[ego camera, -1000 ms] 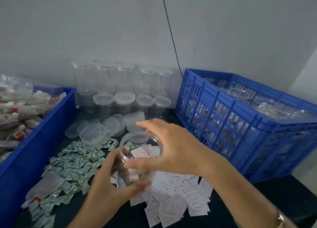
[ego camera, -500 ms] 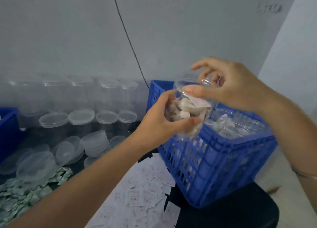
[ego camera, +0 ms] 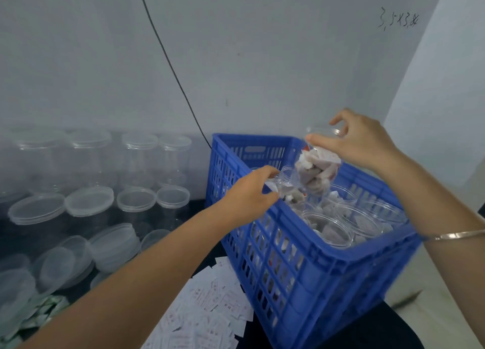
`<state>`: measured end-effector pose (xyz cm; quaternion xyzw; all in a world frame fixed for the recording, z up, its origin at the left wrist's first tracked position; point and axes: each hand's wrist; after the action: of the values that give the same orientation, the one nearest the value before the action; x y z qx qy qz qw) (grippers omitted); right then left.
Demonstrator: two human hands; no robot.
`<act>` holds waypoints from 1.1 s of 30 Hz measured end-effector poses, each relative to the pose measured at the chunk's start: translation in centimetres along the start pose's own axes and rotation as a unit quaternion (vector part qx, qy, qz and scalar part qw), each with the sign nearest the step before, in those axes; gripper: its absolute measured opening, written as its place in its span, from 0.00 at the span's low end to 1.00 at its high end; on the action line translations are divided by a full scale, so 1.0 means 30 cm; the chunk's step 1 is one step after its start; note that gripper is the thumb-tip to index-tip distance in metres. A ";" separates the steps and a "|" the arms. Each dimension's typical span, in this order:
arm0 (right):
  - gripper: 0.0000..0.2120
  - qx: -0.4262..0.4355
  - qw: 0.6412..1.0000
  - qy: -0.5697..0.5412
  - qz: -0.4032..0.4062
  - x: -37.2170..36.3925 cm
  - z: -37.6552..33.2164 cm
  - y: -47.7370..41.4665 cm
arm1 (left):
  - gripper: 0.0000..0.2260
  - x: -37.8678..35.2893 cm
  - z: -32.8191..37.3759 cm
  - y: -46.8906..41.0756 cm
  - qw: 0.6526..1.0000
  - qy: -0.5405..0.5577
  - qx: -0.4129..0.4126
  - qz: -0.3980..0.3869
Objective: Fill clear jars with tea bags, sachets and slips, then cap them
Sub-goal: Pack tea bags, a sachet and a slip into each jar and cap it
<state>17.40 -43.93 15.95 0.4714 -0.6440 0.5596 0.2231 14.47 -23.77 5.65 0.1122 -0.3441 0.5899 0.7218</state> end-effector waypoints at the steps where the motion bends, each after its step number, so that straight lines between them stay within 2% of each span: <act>1: 0.33 -0.008 1.000 -0.006 -0.004 -0.014 0.017 -0.001 | 0.19 -0.006 -0.009 -0.006 1.000 -0.015 0.005 -0.010; 10: 0.30 -0.014 0.998 -0.057 0.027 -0.006 0.041 -0.087 | 0.14 0.006 -0.027 -0.078 0.999 -0.023 0.021 -0.005; 12: 0.30 -0.028 0.998 -0.032 0.052 0.009 0.052 -0.133 | 0.12 -0.001 -0.022 -0.099 0.999 -0.045 0.029 -0.007; 15: 0.31 -0.042 0.996 0.035 0.070 0.000 0.079 -0.192 | 0.08 -0.014 -0.026 -0.139 0.993 -0.107 0.035 0.037; 18: 0.33 -0.050 0.994 0.075 0.060 -0.046 0.096 -0.247 | 0.10 -0.011 -0.044 -0.171 0.986 -0.141 0.022 0.081; 20: 0.33 -0.052 0.995 0.071 0.042 -0.088 0.088 -0.293 | 0.14 -0.006 -0.076 -0.190 0.973 -0.192 0.002 0.128; 22: 0.32 -0.052 0.997 0.055 0.014 -0.135 0.065 -0.342 | 0.18 0.010 -0.113 -0.208 0.974 -0.161 0.003 0.158; 25: 0.28 -0.045 0.998 0.016 -0.034 -0.225 0.005 -0.412 | 0.19 0.067 -0.171 -0.237 0.987 -0.033 0.049 0.148; 28: 0.22 -0.026 0.995 -0.014 -0.095 -0.338 -0.057 -0.453 | 0.18 0.110 -0.245 -0.263 0.991 -0.006 0.065 0.119; 31: 0.23 -0.006 0.987 0.001 -0.162 -0.433 -0.106 -0.460 | 0.18 0.131 -0.287 -0.269 0.994 0.003 0.069 0.086; 33: 0.29 -0.008 0.973 0.013 -0.230 -0.478 -0.127 -0.448 | 0.18 0.143 -0.293 -0.270 0.995 -0.012 0.059 0.085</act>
<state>34.54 -34.32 12.17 0.5976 -0.5197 0.4945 0.3582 25.48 -17.73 3.82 0.1321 -0.3251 0.6671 0.6571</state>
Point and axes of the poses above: each hand's wrist, its own y-axis away from the middle knuckle, its own x-axis out of the back of the hand, z = x × y, and after that the axes turned 5 degrees about x, right-handed
